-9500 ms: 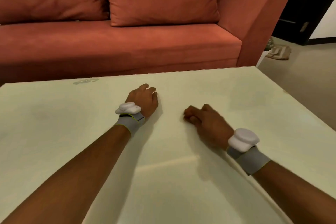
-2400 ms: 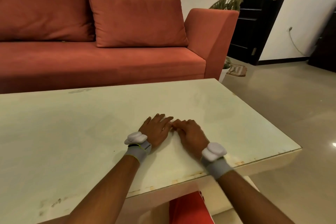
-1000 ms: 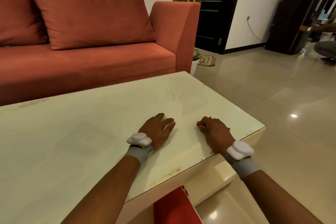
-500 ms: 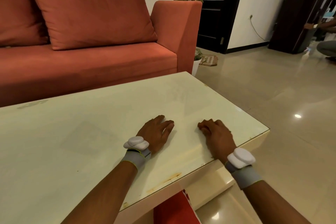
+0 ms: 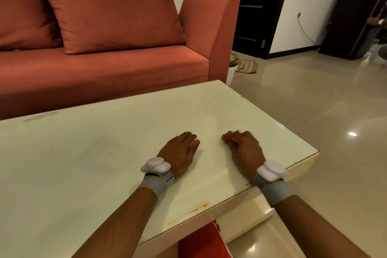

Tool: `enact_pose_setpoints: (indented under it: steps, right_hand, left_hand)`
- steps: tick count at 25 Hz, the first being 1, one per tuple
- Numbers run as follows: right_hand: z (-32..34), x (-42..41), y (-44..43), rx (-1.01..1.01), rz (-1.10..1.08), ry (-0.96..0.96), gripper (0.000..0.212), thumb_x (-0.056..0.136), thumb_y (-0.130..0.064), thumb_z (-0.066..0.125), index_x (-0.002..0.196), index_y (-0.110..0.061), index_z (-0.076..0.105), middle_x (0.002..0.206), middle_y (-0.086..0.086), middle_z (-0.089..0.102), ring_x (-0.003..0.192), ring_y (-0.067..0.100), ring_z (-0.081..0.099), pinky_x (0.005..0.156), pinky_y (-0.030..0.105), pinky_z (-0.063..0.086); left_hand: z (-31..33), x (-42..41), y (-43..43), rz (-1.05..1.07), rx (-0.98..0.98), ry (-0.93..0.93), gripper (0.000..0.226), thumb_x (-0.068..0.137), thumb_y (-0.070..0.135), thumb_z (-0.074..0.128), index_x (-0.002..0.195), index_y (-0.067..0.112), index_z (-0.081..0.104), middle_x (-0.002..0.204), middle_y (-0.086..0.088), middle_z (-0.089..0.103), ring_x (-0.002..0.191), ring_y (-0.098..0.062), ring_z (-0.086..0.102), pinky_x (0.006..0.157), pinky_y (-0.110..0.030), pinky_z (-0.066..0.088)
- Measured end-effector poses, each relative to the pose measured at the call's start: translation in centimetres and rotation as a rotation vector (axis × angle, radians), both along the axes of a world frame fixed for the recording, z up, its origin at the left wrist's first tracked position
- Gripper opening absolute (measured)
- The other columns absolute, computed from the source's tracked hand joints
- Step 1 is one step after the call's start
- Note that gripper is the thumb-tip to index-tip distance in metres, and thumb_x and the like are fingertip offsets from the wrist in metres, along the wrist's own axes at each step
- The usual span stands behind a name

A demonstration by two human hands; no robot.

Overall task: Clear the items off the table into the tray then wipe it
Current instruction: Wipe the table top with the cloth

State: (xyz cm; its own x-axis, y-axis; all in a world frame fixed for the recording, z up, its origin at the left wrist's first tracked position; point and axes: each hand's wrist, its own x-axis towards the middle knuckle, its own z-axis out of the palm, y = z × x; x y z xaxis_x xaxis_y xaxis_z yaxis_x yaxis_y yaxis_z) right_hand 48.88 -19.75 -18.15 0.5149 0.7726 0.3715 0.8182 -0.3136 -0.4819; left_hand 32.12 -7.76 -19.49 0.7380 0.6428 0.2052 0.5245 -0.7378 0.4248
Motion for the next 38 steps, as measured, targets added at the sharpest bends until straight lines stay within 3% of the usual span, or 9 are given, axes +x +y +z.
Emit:
enact_pose_setpoints:
  steps: [4, 10, 12, 15, 17, 22, 28, 34, 38]
  right_hand:
    - [-0.5, -4.3, -0.5, 0.004, 0.440, 0.013, 0.024, 0.094, -0.022, 0.051, 0.110, -0.026, 0.068, 0.107, -0.002, 0.066, 0.101, 0.014, 0.054, 0.094, 0.022, 0.039]
    - [0.5, 8.7, 3.9, -0.138, -0.172, 0.039, 0.030, 0.094, -0.022, 0.047, 0.117, -0.031, 0.064, 0.118, 0.010, 0.062, 0.110, 0.030, 0.057, 0.098, 0.037, 0.043]
    - [0.1, 3.8, 4.7, -0.060, -0.010, -0.001, 0.029, 0.090, -0.018, 0.048, 0.108, -0.025, 0.069, 0.107, 0.007, 0.068, 0.102, 0.030, 0.061, 0.095, 0.039, 0.044]
    - [0.1, -2.6, 2.2, -0.064, 0.517, -0.030, 0.027, 0.091, -0.016, 0.050, 0.109, -0.023, 0.068, 0.095, -0.006, 0.063, 0.096, 0.021, 0.056, 0.094, 0.031, 0.042]
    - [1.0, -0.2, 2.2, -0.109, 0.597, -0.053, 0.026, 0.093, -0.014, 0.051, 0.114, -0.020, 0.066, 0.102, -0.001, 0.063, 0.100, 0.021, 0.054, 0.095, 0.031, 0.042]
    - [0.4, 8.5, 8.3, -0.220, -0.052, 0.001, 0.033, 0.094, -0.026, 0.042, 0.120, -0.039, 0.058, 0.115, 0.008, 0.057, 0.105, 0.029, 0.057, 0.094, 0.034, 0.044]
    - [-0.1, 2.1, 6.9, -0.129, 0.552, 0.000, 0.032, 0.093, -0.015, 0.042, 0.116, -0.025, 0.062, 0.109, 0.000, 0.058, 0.101, 0.017, 0.050, 0.095, 0.027, 0.040]
    - [0.6, 8.2, 13.1, -0.228, -0.010, -0.050, 0.037, 0.094, -0.027, 0.034, 0.122, -0.037, 0.056, 0.116, 0.006, 0.054, 0.109, 0.031, 0.053, 0.098, 0.037, 0.040]
    - [-0.2, 1.2, 11.0, -0.189, 0.478, -0.062, 0.033, 0.093, -0.026, 0.036, 0.115, -0.034, 0.060, 0.110, 0.001, 0.058, 0.108, 0.025, 0.046, 0.099, 0.037, 0.038]
  left_hand:
    - [0.6, -0.5, 0.8, 0.051, -0.295, -0.197, 0.048, 0.099, 0.046, 0.029, 0.139, 0.024, 0.043, 0.147, 0.005, 0.042, 0.137, -0.013, 0.037, 0.114, -0.026, 0.024]
    - [0.5, -0.6, 0.4, -0.030, -0.098, -0.089, 0.057, 0.093, 0.047, 0.026, 0.131, 0.015, 0.053, 0.144, 0.000, 0.045, 0.130, -0.020, 0.045, 0.104, -0.023, 0.031]
    - [0.3, -0.4, 1.0, -0.036, -0.081, -0.132, 0.071, 0.080, 0.051, 0.020, 0.121, 0.010, 0.060, 0.134, -0.004, 0.054, 0.121, -0.024, 0.053, 0.099, -0.026, 0.037]
    - [0.7, 0.6, 2.1, 0.021, -0.086, -0.165, 0.051, 0.078, 0.038, 0.031, 0.102, 0.012, 0.067, 0.113, -0.002, 0.065, 0.106, -0.026, 0.061, 0.091, -0.033, 0.042]
    - [1.8, 1.2, 2.4, 0.076, -0.029, -0.057, 0.046, 0.075, 0.035, 0.032, 0.098, 0.020, 0.068, 0.111, 0.004, 0.066, 0.106, -0.021, 0.060, 0.091, -0.033, 0.036]
    - [2.9, 1.3, 5.9, 0.113, 0.012, 0.054, 0.053, 0.075, 0.038, 0.029, 0.108, 0.020, 0.065, 0.117, -0.001, 0.062, 0.110, -0.024, 0.058, 0.097, -0.034, 0.036]
    - [1.2, 1.5, 10.0, 0.196, 0.058, 0.070, 0.058, 0.083, 0.042, 0.026, 0.129, 0.019, 0.054, 0.141, -0.006, 0.047, 0.122, -0.029, 0.052, 0.102, -0.035, 0.036]
    - [0.1, 1.6, 10.2, 0.183, 0.128, 0.097, 0.046, 0.097, 0.041, 0.028, 0.135, 0.024, 0.047, 0.147, -0.003, 0.040, 0.130, -0.023, 0.044, 0.108, -0.033, 0.027]
    - [-0.1, 1.8, 10.4, 0.187, 0.125, 0.113, 0.061, 0.086, 0.047, 0.015, 0.136, 0.027, 0.046, 0.148, -0.001, 0.039, 0.133, -0.019, 0.041, 0.109, -0.033, 0.025]
